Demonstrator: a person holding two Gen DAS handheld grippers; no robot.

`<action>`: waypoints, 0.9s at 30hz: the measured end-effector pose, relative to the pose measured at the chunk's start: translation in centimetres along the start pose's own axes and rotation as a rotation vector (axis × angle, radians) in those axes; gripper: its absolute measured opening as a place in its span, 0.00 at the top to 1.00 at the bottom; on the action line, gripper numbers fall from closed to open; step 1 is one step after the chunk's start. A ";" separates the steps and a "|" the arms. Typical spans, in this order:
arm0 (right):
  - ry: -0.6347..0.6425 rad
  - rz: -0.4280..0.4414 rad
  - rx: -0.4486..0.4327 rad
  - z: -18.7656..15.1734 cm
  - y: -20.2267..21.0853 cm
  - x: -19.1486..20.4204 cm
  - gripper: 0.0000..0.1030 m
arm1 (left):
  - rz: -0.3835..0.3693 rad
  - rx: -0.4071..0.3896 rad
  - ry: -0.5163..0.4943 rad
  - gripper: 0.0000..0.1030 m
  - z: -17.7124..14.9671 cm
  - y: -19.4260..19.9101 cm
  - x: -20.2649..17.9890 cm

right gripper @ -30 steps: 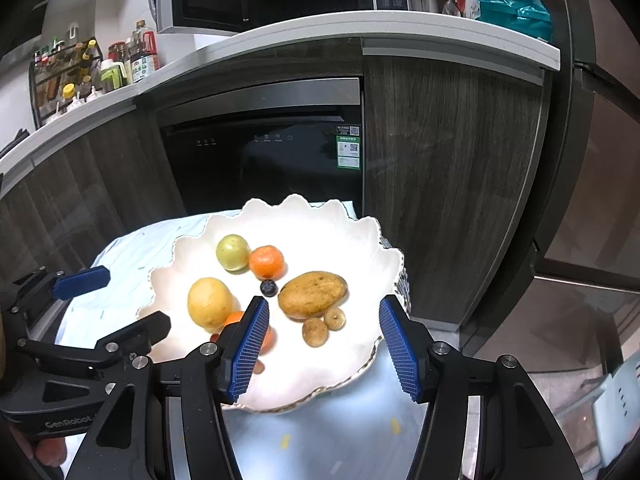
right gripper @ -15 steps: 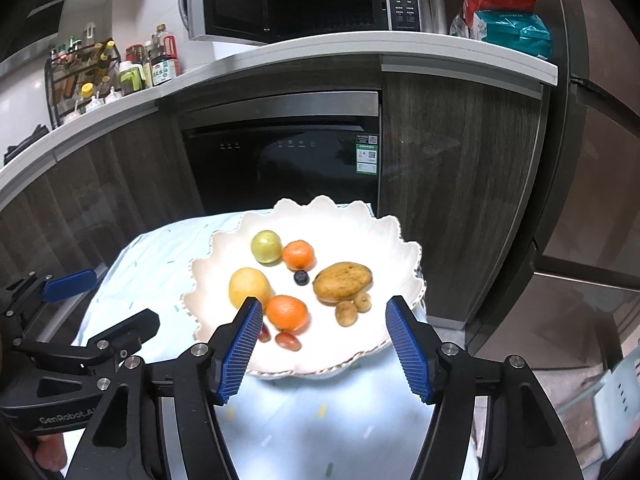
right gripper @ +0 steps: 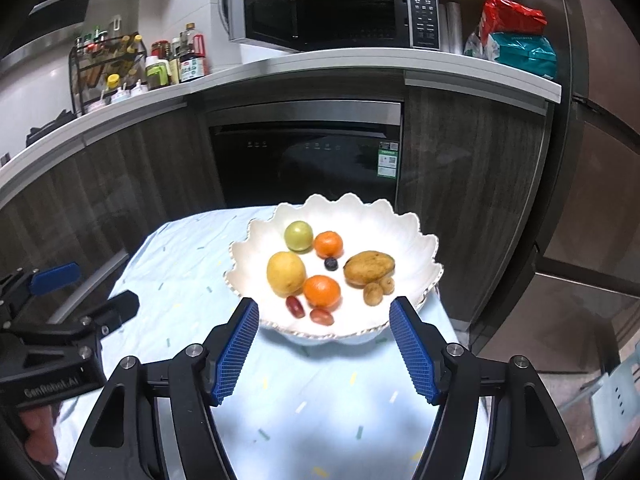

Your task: Organize fruits

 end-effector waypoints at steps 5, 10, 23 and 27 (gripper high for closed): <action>0.002 0.011 -0.003 -1.0 1.0 0.7 0.29 | 0.042 -0.020 0.015 0.11 -1.2 1.6 0.8; 0.003 0.004 -0.025 -1.6 2.1 1.1 0.27 | 0.084 -0.032 0.049 0.09 -2.6 2.9 1.7; 0.034 0.005 -0.031 -4.0 3.8 2.1 0.27 | 0.140 -0.017 0.105 0.09 -6.5 4.6 2.5; 0.048 0.009 -0.031 -4.6 4.0 2.4 0.27 | 0.149 -0.017 0.118 0.08 -7.1 5.0 2.9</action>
Point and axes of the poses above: each gripper's, at about its wrist camera, not at the fingertips, and y roughly against the way its jaws point, x to its left, z to its top, the point moved 2 cm from there along -y, roughly the way its jaws point
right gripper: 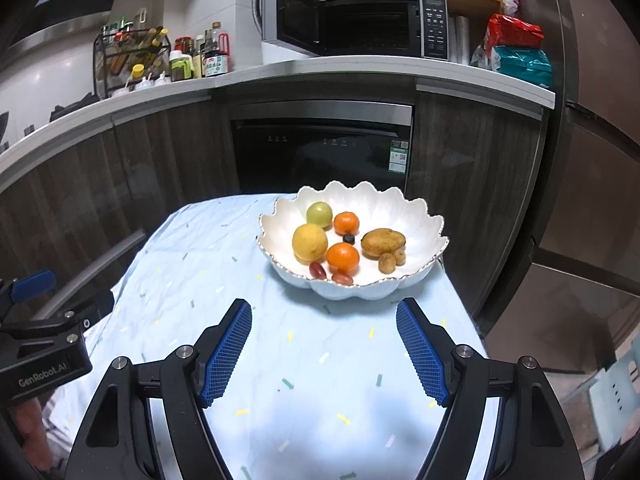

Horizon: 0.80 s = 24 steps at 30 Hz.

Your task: Organize fruits

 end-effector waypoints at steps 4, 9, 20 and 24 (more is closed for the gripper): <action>0.008 -0.004 -0.014 -0.1 0.4 0.2 0.27 | 0.007 -0.012 0.007 0.07 -0.1 0.4 0.3; 0.006 -0.003 -0.022 -0.1 0.7 0.2 0.27 | 0.006 -0.031 0.017 0.07 -0.1 1.0 0.5; 0.003 0.002 -0.034 0.1 1.1 0.2 0.27 | 0.007 -0.049 0.025 0.07 0.0 1.7 0.6; -0.004 0.003 -0.032 0.0 1.1 0.1 0.27 | 0.007 -0.048 0.024 0.07 0.0 1.8 0.6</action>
Point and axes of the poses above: each gripper's, at about its wrist camera, not at the fingertips, and y roughly against the way its jaws point, x to its left, z to its top, the point moved 2 cm from there along -y, roughly the way its jaws point
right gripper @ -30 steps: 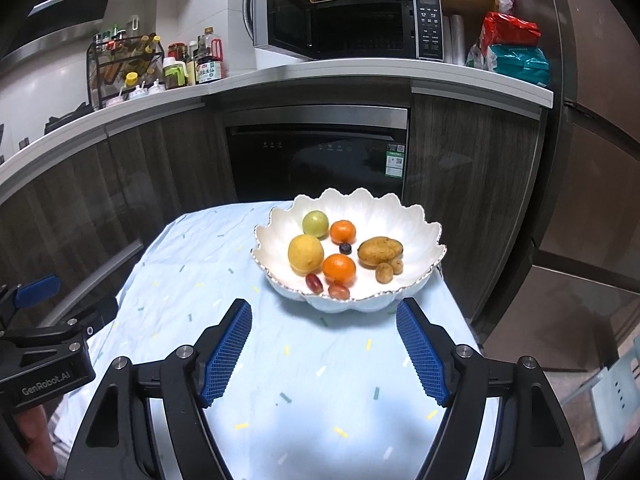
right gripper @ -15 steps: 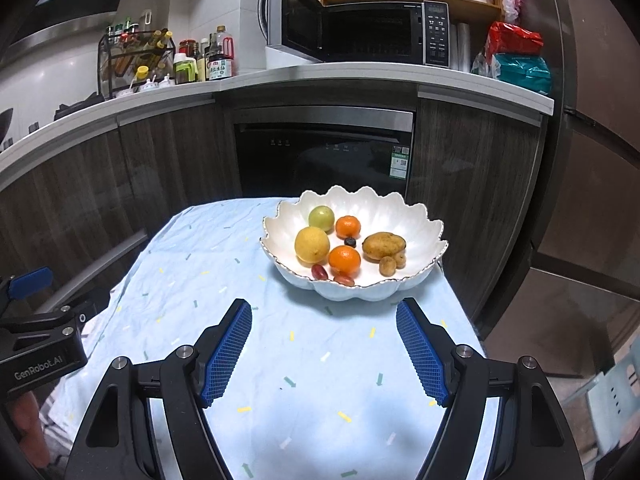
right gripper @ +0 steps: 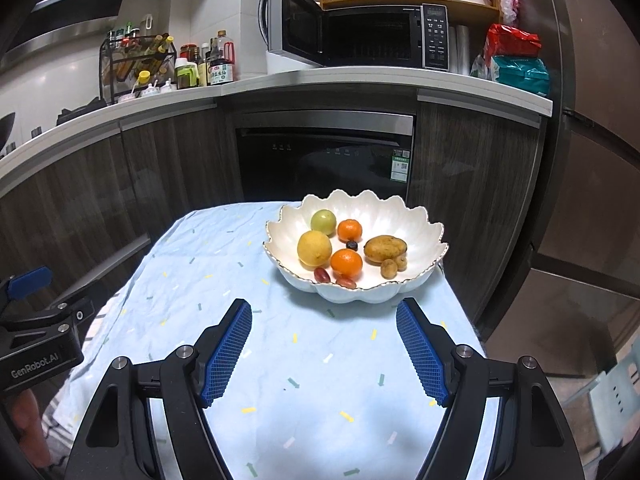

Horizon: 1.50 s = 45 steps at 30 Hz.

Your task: Organize fruits

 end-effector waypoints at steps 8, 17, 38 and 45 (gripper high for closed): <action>-0.002 0.002 -0.001 0.0 0.0 -0.1 0.27 | 0.000 -0.002 -0.004 0.07 0.0 0.1 -0.1; -0.008 0.000 -0.001 0.0 0.0 -0.2 0.27 | 0.002 -0.003 -0.004 0.07 0.0 0.1 -0.1; -0.021 0.002 -0.007 -0.2 0.1 0.0 0.27 | 0.027 -0.017 -0.015 0.07 0.1 0.5 0.0; -0.021 0.002 -0.009 -0.2 0.1 -0.1 0.27 | 0.019 -0.014 -0.014 0.07 0.1 0.5 0.1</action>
Point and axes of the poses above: each gripper's, at about its wrist camera, not at the fingertips, and y roughly against the way its jaws point, x to its left, z to its top, the point moved 2 cm from there along -y, roughly the way its jaws point
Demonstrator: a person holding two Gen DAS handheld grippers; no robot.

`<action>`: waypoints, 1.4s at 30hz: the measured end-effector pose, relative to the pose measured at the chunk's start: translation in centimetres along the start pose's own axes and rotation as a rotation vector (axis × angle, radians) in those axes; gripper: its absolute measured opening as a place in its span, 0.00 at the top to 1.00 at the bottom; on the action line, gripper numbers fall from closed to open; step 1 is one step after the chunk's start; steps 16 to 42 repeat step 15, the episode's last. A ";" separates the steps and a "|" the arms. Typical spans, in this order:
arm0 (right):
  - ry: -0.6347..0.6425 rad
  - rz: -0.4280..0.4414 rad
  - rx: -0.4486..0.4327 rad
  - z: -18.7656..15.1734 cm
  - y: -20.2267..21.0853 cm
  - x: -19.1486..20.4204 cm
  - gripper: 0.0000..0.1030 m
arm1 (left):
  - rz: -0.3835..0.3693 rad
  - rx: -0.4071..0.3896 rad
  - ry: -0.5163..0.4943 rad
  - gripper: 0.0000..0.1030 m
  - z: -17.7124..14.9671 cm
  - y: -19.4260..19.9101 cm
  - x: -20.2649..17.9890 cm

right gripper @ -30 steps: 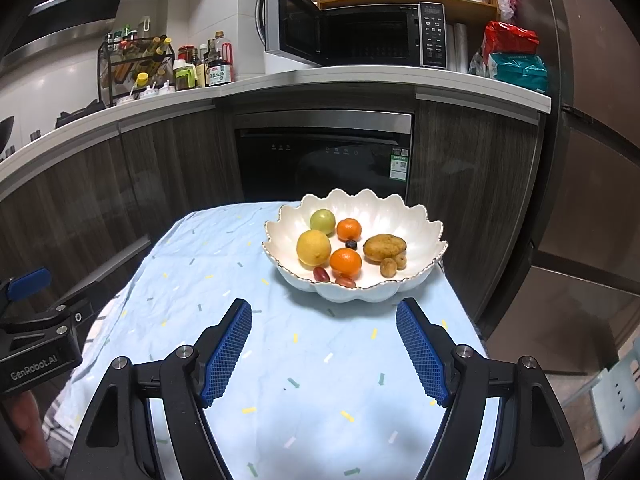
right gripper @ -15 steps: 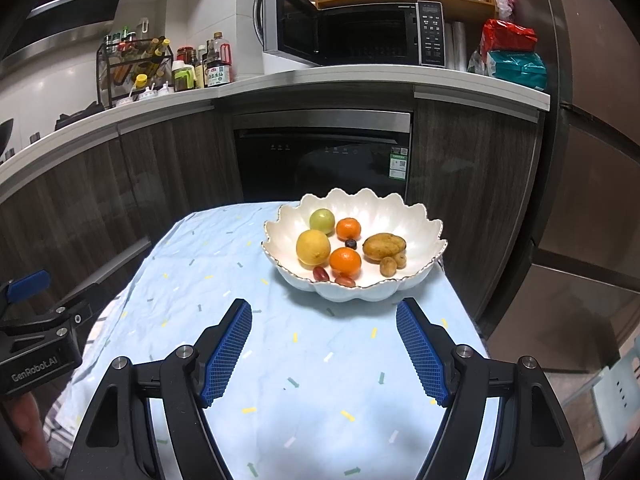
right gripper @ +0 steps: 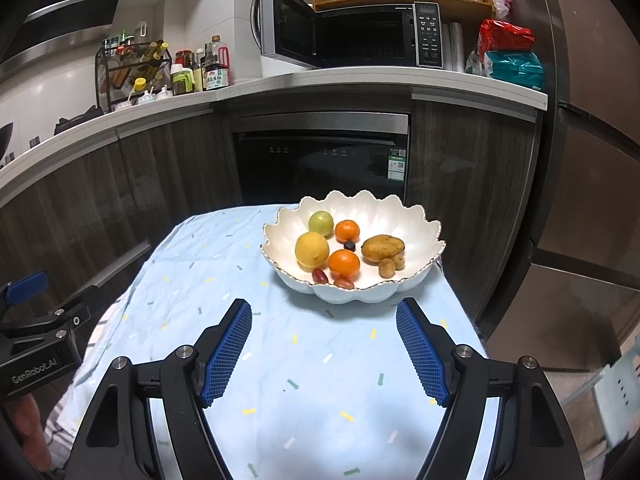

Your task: Organize fruits

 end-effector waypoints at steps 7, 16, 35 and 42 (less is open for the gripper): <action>-0.007 0.000 0.003 0.0 0.1 -0.2 0.27 | -0.013 0.011 -0.001 0.07 -0.1 -0.1 -0.2; -0.012 0.000 0.006 0.0 0.0 -0.3 0.27 | -0.016 0.034 -0.006 0.07 -0.3 -0.6 -0.6; -0.012 0.000 0.006 0.0 0.0 -0.3 0.27 | -0.016 0.034 -0.006 0.07 -0.3 -0.6 -0.6; -0.012 0.000 0.006 0.0 0.0 -0.3 0.27 | -0.016 0.034 -0.006 0.07 -0.3 -0.6 -0.6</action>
Point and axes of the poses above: each gripper's, at about its wrist camera, not at the fingertips, and y roughly against the way its jaws point, x to its left, z to its top, the point moved 2 cm from there along -y, roughly the way its jaws point
